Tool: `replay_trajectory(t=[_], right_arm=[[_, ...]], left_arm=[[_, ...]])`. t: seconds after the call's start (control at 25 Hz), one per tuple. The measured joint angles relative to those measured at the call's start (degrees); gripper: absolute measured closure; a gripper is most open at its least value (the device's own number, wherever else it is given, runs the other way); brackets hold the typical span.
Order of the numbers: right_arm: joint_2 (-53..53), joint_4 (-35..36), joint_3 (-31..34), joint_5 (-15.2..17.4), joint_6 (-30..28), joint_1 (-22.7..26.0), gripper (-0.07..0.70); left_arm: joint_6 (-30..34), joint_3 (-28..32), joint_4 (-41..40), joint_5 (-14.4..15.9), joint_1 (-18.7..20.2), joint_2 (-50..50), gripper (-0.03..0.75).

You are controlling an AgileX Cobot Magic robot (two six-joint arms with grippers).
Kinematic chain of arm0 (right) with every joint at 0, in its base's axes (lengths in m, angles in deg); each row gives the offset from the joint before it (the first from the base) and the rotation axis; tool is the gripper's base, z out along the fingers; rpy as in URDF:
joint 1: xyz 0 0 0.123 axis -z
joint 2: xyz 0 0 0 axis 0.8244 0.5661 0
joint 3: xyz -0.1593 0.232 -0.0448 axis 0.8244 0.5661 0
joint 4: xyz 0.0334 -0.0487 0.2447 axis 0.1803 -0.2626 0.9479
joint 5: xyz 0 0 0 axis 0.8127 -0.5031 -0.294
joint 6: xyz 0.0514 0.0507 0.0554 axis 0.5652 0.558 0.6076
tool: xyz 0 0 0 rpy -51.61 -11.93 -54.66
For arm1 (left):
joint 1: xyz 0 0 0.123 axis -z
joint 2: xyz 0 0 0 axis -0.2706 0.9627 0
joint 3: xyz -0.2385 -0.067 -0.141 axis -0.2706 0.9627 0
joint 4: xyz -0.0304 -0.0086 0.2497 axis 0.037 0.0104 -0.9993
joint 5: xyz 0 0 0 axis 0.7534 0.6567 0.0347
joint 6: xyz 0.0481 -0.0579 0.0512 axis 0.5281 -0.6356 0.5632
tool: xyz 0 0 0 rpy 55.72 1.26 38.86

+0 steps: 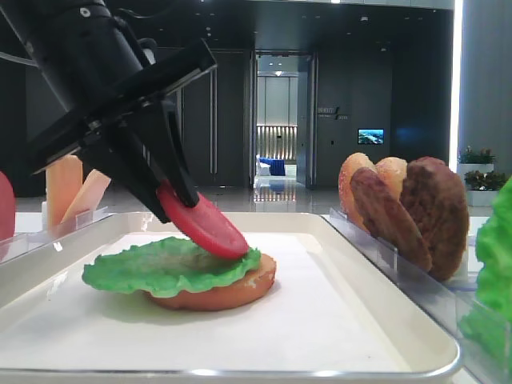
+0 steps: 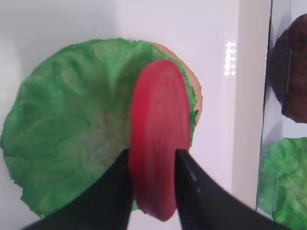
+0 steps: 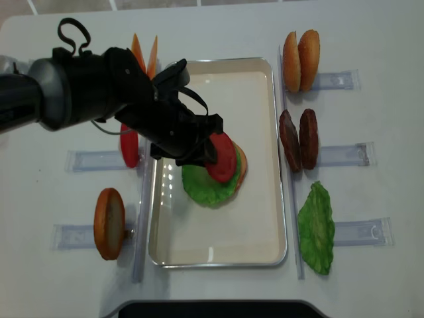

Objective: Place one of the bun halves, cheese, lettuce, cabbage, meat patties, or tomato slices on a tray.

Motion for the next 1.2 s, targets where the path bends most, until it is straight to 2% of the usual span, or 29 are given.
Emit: replay_trajectory(t=[0.16, 0.24, 0.32, 0.76, 1.04, 1.2], right_arm=[[0.00, 0.00, 0.00, 0.00, 0.00, 0.00, 0.159], [0.00, 0.00, 0.00, 0.00, 0.00, 0.00, 0.159], [0.00, 0.00, 0.00, 0.00, 0.00, 0.00, 0.159], [0.00, 0.00, 0.00, 0.00, 0.00, 0.00, 0.159], [0.00, 0.00, 0.00, 0.00, 0.00, 0.00, 0.160], [0.00, 0.00, 0.00, 0.00, 0.00, 0.00, 0.160]], left_arm=[[0.00, 0.00, 0.00, 0.47, 0.00, 0.06, 0.337], [0.00, 0.00, -0.04, 1.05, 0.00, 0.06, 0.271], [0.00, 0.00, -0.06, 1.29, 0.00, -0.26, 0.238], [0.04, 0.00, -0.23, 4.30, 0.00, -7.65, 0.213], [-0.07, 0.04, -0.32, 5.84, 0.00, -8.41, 0.213], [-2.85, -0.63, -4.48, 6.11, 0.00, -9.97, 0.213]])
